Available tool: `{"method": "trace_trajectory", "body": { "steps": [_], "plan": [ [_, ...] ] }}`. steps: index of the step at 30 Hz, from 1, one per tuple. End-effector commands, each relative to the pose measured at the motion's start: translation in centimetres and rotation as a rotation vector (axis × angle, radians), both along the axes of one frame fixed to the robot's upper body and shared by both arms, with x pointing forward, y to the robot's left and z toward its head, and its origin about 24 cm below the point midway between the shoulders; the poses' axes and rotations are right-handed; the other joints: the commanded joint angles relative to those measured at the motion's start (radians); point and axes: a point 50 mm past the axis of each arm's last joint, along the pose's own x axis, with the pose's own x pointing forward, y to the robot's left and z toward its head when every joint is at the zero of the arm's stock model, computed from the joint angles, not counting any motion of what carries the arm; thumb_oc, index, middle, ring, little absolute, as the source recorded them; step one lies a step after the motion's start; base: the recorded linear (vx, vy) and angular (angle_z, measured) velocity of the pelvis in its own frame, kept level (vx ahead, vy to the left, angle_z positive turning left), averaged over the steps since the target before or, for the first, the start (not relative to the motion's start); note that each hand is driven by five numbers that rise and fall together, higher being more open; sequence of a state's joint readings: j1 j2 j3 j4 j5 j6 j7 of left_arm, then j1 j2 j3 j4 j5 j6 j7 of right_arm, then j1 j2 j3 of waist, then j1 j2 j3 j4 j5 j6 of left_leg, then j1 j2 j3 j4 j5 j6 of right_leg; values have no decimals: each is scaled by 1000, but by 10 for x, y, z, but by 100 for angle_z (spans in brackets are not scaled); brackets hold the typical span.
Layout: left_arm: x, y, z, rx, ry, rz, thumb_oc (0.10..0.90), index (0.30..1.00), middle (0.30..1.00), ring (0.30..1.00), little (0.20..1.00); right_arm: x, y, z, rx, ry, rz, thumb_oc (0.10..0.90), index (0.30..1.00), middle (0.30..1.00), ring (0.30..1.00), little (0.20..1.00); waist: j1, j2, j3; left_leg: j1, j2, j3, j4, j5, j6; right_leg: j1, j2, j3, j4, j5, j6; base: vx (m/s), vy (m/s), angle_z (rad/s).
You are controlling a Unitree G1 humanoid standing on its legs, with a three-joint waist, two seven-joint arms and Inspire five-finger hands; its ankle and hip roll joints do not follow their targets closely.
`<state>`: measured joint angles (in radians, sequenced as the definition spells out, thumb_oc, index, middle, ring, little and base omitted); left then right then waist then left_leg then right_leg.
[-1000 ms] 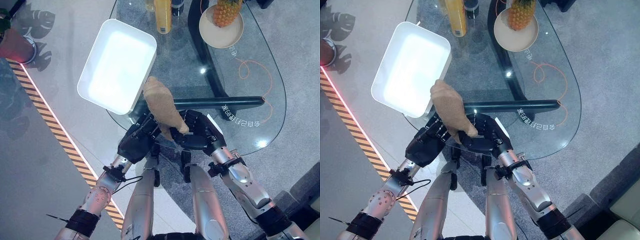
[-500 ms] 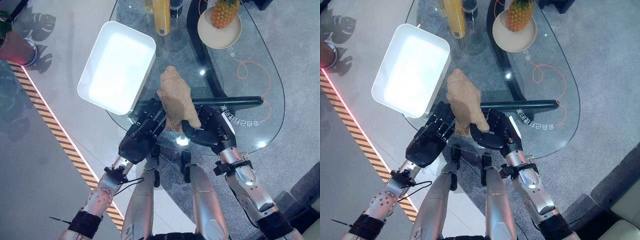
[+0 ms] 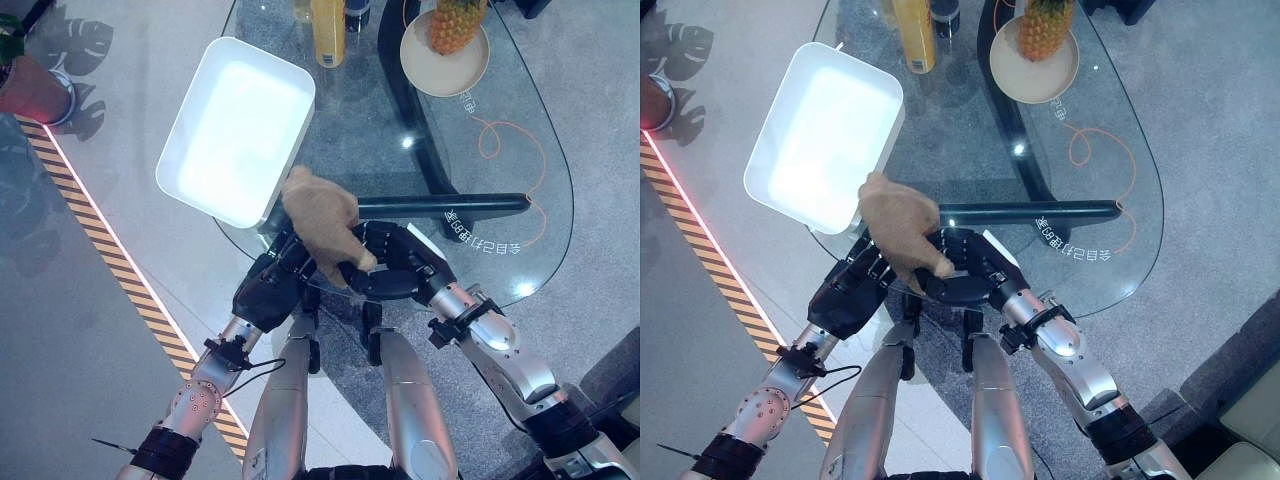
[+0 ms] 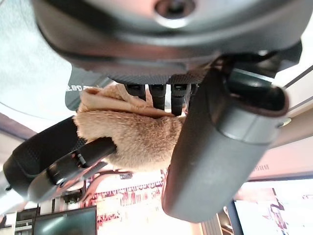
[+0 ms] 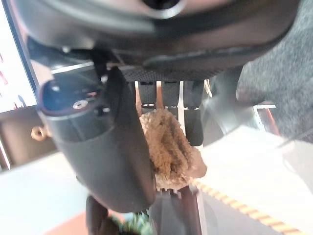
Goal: Wipe the table with a cloth and put it in the basket.
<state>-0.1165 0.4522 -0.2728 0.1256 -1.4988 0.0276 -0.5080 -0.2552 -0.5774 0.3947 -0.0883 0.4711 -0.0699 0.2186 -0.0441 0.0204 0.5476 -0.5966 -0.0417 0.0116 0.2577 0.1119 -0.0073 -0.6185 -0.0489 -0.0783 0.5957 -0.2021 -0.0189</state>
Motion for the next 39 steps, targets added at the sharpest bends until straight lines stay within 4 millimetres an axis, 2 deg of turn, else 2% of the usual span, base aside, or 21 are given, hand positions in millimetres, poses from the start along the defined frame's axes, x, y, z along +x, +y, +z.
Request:
{"method": "trace_trajectory", "body": {
  "steps": [1,12,19,21,39],
  "plan": [
    [3,-24,55,-56,-257,-87,800,900,900,900,900,-27,47,36,59,-175,345,100,300,300,300,200,1,-10,-28,-18,-62,31,173,-152,56,40,71,53,-212,159,5,0,0,0],
    [7,-19,56,-29,-241,-26,800,900,900,900,900,-25,49,21,-122,-118,364,100,300,300,300,200,9,-14,-28,-19,-65,21,164,-142,52,42,72,50,-222,163,6,0,0,0],
    [4,-26,60,-77,-281,-62,800,900,900,900,900,-22,50,17,-127,-109,352,100,300,300,300,200,11,-15,-28,-21,-65,22,159,-138,52,42,71,50,-230,166,4,0,0,0],
    [4,-26,61,-93,-288,-62,105,305,305,305,205,-21,51,18,-119,-116,341,100,300,300,300,200,10,-15,-28,-20,-66,23,157,-138,53,42,72,51,-232,168,4,0,0,0],
    [4,-27,59,-181,-294,-41,100,300,300,300,200,-16,44,29,13,-184,188,100,300,300,300,200,4,-17,-28,-11,-68,32,146,-144,58,43,74,62,-245,174,9,0,5,0]
  ]
}}
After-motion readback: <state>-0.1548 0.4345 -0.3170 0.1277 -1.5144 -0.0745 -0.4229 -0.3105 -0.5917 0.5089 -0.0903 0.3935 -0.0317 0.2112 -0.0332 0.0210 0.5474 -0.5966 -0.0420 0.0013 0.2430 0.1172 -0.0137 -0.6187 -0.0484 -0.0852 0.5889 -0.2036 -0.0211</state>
